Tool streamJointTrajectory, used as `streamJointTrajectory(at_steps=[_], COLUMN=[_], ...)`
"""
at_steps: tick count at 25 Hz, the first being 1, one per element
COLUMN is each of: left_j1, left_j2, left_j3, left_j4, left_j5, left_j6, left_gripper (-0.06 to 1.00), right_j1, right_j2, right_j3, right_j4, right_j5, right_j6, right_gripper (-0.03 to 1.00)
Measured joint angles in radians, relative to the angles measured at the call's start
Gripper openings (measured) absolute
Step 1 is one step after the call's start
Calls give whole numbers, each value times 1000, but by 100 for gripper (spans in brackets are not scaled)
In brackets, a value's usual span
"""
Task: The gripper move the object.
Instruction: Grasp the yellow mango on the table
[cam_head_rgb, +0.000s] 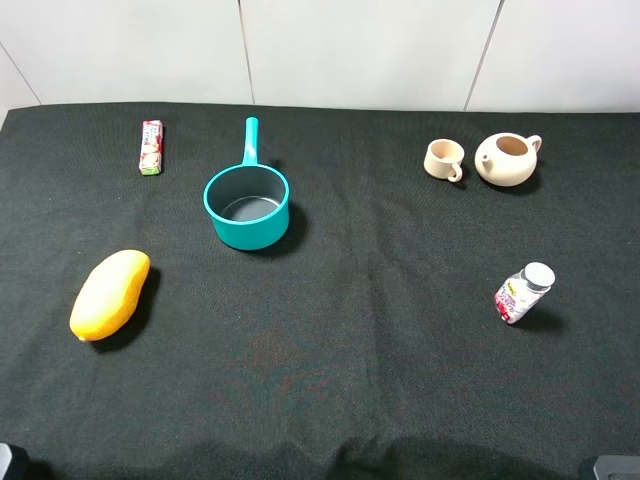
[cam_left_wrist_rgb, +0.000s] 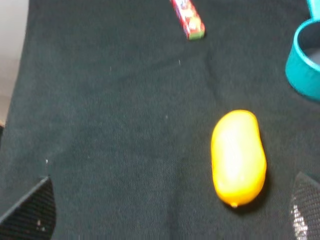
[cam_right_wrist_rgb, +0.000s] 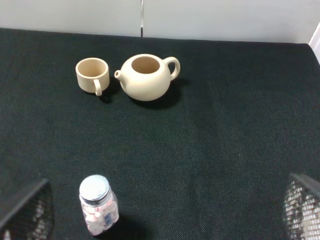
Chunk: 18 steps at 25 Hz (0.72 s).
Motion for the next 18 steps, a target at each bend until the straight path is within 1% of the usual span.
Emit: streamJointTrajectory(at_steps=[6, 18], left_j1=[0, 0], left_j2=[146, 480], left_j3=[-33, -138], left_j4=[-6, -64], left_j5=[-22, -31], left_j6=[20, 59], left_gripper=[99, 99], right_j1=[0, 0], right_j2=[0, 0], right_j3=[0, 0], right_j4=[0, 0], right_j5=[0, 0], right_j6=[0, 0], right_gripper=[69, 69])
